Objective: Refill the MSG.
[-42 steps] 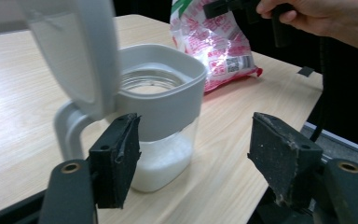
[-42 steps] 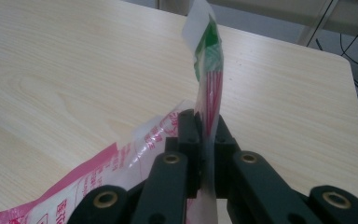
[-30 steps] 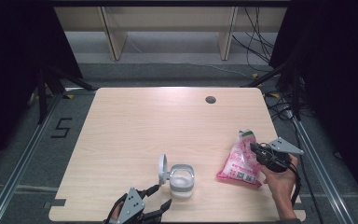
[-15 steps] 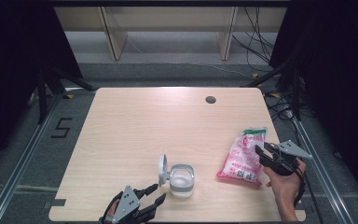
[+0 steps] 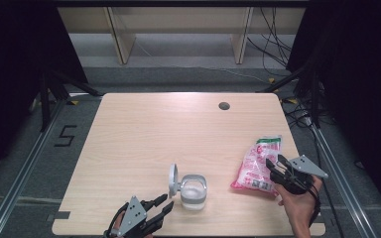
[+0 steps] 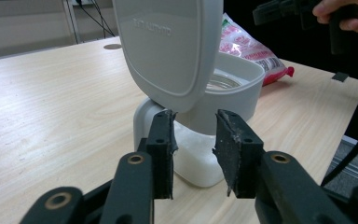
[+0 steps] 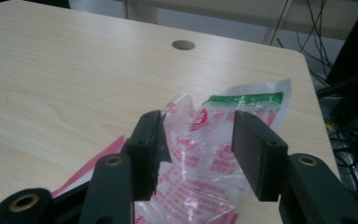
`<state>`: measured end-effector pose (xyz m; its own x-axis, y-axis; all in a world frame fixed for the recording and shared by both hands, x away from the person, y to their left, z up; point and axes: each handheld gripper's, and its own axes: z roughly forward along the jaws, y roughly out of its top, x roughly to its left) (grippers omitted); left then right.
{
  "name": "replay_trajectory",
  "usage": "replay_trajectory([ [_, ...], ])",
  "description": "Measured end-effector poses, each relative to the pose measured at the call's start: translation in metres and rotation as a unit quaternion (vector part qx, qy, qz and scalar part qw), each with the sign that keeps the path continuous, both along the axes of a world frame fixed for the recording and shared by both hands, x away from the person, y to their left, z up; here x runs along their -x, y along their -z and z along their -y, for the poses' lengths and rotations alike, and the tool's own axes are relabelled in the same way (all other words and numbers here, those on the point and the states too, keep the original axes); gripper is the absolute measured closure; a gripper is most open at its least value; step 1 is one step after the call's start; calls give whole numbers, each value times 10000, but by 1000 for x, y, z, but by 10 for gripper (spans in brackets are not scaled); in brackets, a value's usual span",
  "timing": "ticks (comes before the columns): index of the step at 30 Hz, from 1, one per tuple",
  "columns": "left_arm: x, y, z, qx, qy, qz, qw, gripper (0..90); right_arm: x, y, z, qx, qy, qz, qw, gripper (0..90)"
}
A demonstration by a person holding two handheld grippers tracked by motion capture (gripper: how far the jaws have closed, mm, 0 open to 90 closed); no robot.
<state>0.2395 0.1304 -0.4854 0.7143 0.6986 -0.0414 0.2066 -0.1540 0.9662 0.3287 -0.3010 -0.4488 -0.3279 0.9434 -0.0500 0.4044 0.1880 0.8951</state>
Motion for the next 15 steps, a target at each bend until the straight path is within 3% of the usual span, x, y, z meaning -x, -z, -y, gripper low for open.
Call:
replay_trajectory([
  [1, -1, 1, 0, 79, -28, -17, 10000, 674, 2, 1, -3, -47, -22, -12, 10000, 516],
  [3, -2, 0, -1, 31, -99, -48, 9999, 687, 3, 2, -8, -127, -37, 49, 9999, 502],
  [4, -1, 0, -1, 62, -128, -60, 9999, 687, 6, 2, -11, -187, -70, -82, 9998, 494],
  [5, -1, -1, -1, 156, -191, -130, 9996, 696, 6, 2, -12, -161, -186, -11, 9997, 489],
  [7, -1, -2, -1, 148, -214, -89, 9996, 727, 9, 2, -18, -181, -296, 6, 9994, 488],
  [8, -2, -3, -2, 104, -267, -66, 9996, 746, 11, 2, -22, -60, -511, 69, 9987, 489],
  [12, -4, -4, -1, 84, -218, 11, 9997, 774, 16, 1, -31, -67, -696, 24, 9976, 489],
  [13, -5, -4, -2, -26, -227, 56, 9997, 775, 17, 2, -33, 20, -726, 72, 9973, 490],
  [15, -5, -3, 1, 47, -269, 20, 9996, 787, 20, 1, -39, 74, -877, 13, 9961, 493],
])
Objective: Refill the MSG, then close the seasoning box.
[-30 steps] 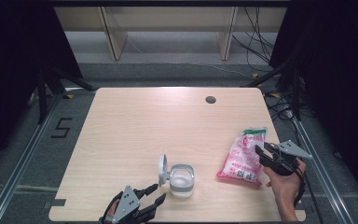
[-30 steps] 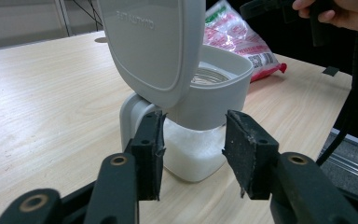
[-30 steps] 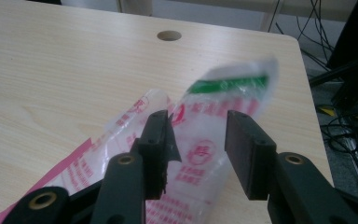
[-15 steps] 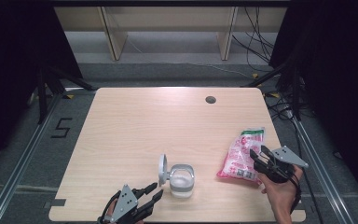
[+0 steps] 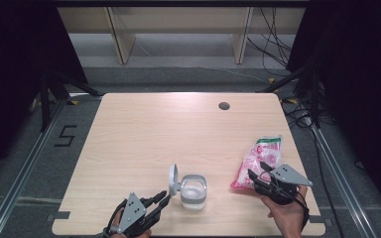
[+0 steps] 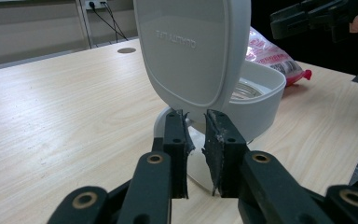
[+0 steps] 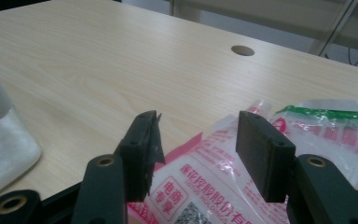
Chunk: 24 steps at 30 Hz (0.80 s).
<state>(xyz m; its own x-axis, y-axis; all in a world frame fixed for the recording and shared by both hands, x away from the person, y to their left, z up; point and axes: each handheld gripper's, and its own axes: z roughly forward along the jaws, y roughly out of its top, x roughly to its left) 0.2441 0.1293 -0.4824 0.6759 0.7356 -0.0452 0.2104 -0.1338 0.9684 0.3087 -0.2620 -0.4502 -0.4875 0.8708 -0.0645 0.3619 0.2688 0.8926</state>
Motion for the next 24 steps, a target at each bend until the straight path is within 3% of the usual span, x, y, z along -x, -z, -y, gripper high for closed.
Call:
replay_trajectory([
  [2, 0, -1, -1, -82, 8, 5, 10000, 801, 0, 1, 0, 53, 0, 58, 10000, 496],
  [3, 0, -1, 0, -62, 4, -4, 10000, 809, 1, 1, -2, -37, -6, -16, 10000, 498],
  [5, -3, -1, -1, -87, 3, 138, 9999, 835, 1, 1, -2, 75, -96, 42, 9999, 499],
  [8, -5, -2, -2, -95, -52, 99, 9999, 860, 6, 1, -7, -20, -124, -66, 9999, 499],
  [9, -5, -3, -3, -152, -76, 47, 9998, 866, 4, 2, -6, 38, -232, 13, 9997, 499],
  [10, -6, -3, -4, -133, -69, 149, 9998, 865, 6, 1, -6, 32, -217, -65, 9997, 499],
  [15, -6, -5, -5, -233, -67, 122, 9996, 879, 9, 2, -11, 14, -294, -91, 9995, 498],
  [22, -11, -6, -5, -184, -78, 137, 9997, 889, 19, 5, -18, -15, -397, -177, 9991, 493],
  [24, -12, -7, -5, -216, -84, 111, 9997, 890, 19, 5, -19, 87, -497, -136, 9986, 493],
])
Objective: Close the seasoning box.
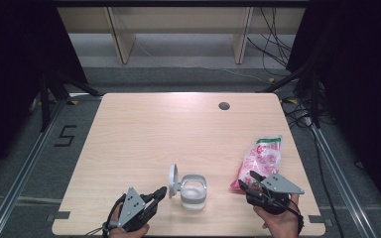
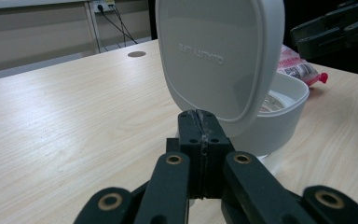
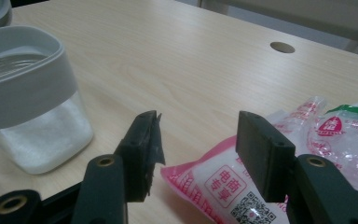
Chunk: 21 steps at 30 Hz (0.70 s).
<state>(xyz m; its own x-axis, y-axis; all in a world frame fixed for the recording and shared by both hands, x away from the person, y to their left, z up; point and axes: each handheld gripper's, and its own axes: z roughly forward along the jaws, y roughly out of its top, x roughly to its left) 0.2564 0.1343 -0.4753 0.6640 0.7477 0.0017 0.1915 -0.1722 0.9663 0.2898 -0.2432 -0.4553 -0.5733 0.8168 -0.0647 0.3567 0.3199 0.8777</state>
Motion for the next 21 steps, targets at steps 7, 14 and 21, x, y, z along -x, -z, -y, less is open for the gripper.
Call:
replay_trajectory([
  [7, -2, -6, 3, -57, 12, 40, 10000, 892, 4, 1, -3, 86, -144, 140, 9998, 491],
  [14, -4, -13, 6, 9, 127, 60, 9999, 892, 9, 3, -7, 72, -280, -15, 9996, 476],
  [21, -7, -15, 8, -53, 229, 183, 9996, 892, 12, 4, -5, 46, -204, -97, 9997, 457],
])
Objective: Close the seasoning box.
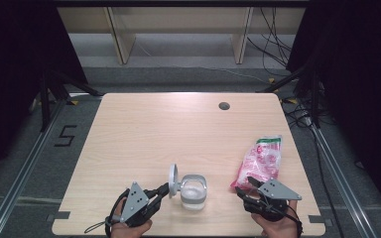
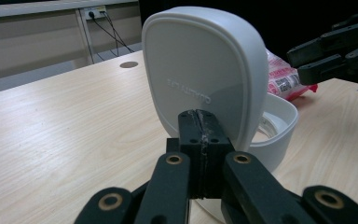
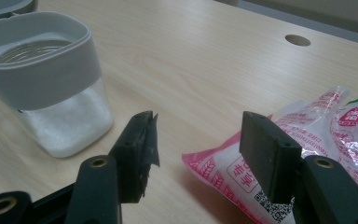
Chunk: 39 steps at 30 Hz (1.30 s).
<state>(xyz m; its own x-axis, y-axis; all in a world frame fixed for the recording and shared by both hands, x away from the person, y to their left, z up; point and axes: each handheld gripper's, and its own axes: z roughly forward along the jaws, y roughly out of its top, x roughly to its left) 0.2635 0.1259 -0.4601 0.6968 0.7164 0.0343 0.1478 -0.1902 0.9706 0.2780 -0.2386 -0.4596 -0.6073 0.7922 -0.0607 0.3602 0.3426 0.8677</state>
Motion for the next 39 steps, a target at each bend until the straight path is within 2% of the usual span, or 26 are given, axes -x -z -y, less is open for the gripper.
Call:
replay_trajectory([
  [3, -1, -2, -1, -112, 31, 60, 9999, 892, 2, 1, 0, -28, -10, -6, 10000, 456],
  [6, -1, -3, 0, -96, 21, 50, 9999, 891, 3, 1, 2, 32, 6, 32, 10000, 456],
  [7, -1, -3, 0, -96, 21, 50, 9999, 891, 4, 1, 2, -12, 13, -74, 10000, 456],
  [8, -2, -3, 1, -30, 35, 106, 9999, 890, 4, 1, 2, -8, 18, -67, 10000, 456],
  [9, -2, -4, 1, -99, 69, 147, 9998, 890, 4, 1, 2, 32, -12, 34, 10000, 456],
  [10, -2, -4, 1, -99, 69, 147, 9998, 890, 4, 1, 2, -8, -38, -7, 10000, 456],
  [11, 0, -4, 1, -103, 9, 60, 9999, 890, 4, 1, 2, -8, -38, -7, 10000, 456],
  [14, -1, -5, 1, -99, 15, 95, 9999, 890, 6, 2, 0, -143, 1, -68, 9999, 455],
  [15, -1, -6, 1, -165, 52, 133, 9998, 890, 6, 2, 1, -40, -5, 2, 10000, 455],
  [17, -1, -5, 2, -119, 44, 100, 9999, 890, 8, 2, 0, -58, -17, -70, 10000, 455],
  [19, -1, -6, 5, -128, 85, 142, 9998, 890, 7, 1, 2, -2, -75, -6, 10000, 456],
  [22, 0, -6, 6, -141, 89, 119, 9998, 890, 8, 1, 3, 42, -6, 76, 10000, 455],
  [24, 0, -7, 8, -140, 81, 111, 9998, 890, 9, 2, 4, -4, -50, -50, 10000, 455],
  [25, 0, -7, 10, -88, 72, 98, 9999, 890, 9, 2, 4, 52, -76, 49, 9999, 455],
  [27, -1, -7, 10, -135, 118, 136, 9997, 890, 9, 2, 4, 55, -73, 45, 9999, 456],
  [28, -1, -6, 13, -5, 127, 128, 9998, 889, 9, 2, 4, 16, -85, -1, 10000, 456],
  [29, -1, -6, 13, -5, 127, 128, 9998, 889, 9, 2, 4, 16, -85, -1, 10000, 456],
  [30, -1, -7, 12, -136, 141, 161, 9997, 889, 10, 2, 4, -8, -73, -50, 10000, 455],
  [36, 1, -8, 16, -126, 203, 154, 9996, 883, 11, 2, 3, -31, -23, -74, 10000, 455],
  [39, 4, -7, 15, -93, 208, 130, 9997, 857, 11, 2, 4, 5, -105, -39, 9999, 455],
])
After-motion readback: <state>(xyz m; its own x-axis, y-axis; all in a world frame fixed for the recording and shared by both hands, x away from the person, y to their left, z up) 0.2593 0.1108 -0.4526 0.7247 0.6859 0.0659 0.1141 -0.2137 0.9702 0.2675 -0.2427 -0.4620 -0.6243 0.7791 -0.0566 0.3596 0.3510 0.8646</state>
